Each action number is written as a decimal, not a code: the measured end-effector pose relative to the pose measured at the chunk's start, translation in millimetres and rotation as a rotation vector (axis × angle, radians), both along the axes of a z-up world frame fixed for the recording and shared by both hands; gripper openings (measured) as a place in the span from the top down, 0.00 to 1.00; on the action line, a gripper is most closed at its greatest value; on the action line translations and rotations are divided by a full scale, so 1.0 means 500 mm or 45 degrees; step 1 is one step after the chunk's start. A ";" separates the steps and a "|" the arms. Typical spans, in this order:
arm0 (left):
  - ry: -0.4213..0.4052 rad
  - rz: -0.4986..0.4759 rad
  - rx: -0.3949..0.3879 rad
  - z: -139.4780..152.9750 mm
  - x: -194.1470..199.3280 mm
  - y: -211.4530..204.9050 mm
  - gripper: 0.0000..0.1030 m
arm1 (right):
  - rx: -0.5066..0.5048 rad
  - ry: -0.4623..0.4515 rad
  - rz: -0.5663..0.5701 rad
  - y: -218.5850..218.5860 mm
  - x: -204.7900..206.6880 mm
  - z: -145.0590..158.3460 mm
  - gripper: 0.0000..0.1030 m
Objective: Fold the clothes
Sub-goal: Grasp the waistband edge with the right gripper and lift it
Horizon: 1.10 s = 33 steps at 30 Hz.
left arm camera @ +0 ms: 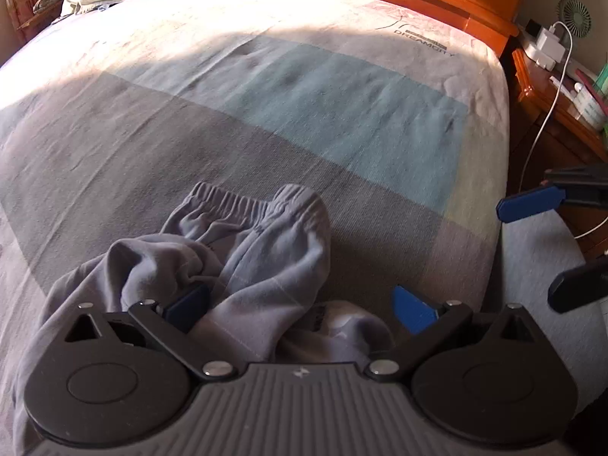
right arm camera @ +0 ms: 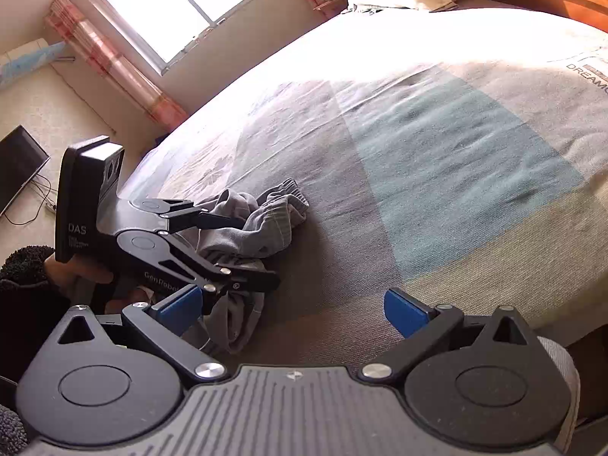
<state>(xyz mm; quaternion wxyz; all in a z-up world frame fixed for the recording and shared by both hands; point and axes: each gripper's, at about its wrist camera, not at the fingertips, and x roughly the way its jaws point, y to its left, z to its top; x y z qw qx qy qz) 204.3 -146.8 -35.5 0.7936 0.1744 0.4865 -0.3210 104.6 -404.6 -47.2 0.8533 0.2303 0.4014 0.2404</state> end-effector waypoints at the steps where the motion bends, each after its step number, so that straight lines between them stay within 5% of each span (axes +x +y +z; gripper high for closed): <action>1: -0.013 0.009 0.028 -0.002 -0.004 0.016 0.01 | 0.016 -0.007 0.008 0.001 0.006 0.000 0.00; 7: 0.081 0.170 -0.071 -0.020 0.008 0.120 0.00 | 0.132 -0.043 0.124 0.025 0.080 -0.008 0.00; 13: 0.046 0.215 -0.123 -0.015 -0.014 0.144 0.01 | 0.324 -0.027 0.294 0.080 0.202 -0.036 0.00; 18: -0.026 0.265 -0.131 0.017 -0.065 0.170 0.01 | 0.174 -0.051 0.297 0.123 0.240 -0.041 0.00; 20: -0.059 0.292 -0.117 0.027 -0.089 0.182 0.01 | 0.213 -0.066 0.252 0.096 0.234 -0.038 0.00; 23: -0.064 0.339 -0.137 0.026 -0.114 0.201 0.01 | 0.315 0.066 0.148 0.043 0.243 -0.073 0.00; 30: -0.042 0.390 -0.163 0.011 -0.139 0.212 0.01 | 0.619 0.320 0.193 0.041 0.288 -0.145 0.00; 33: -0.028 0.409 -0.168 0.007 -0.147 0.227 0.01 | 0.529 0.403 0.201 0.066 0.311 -0.145 0.00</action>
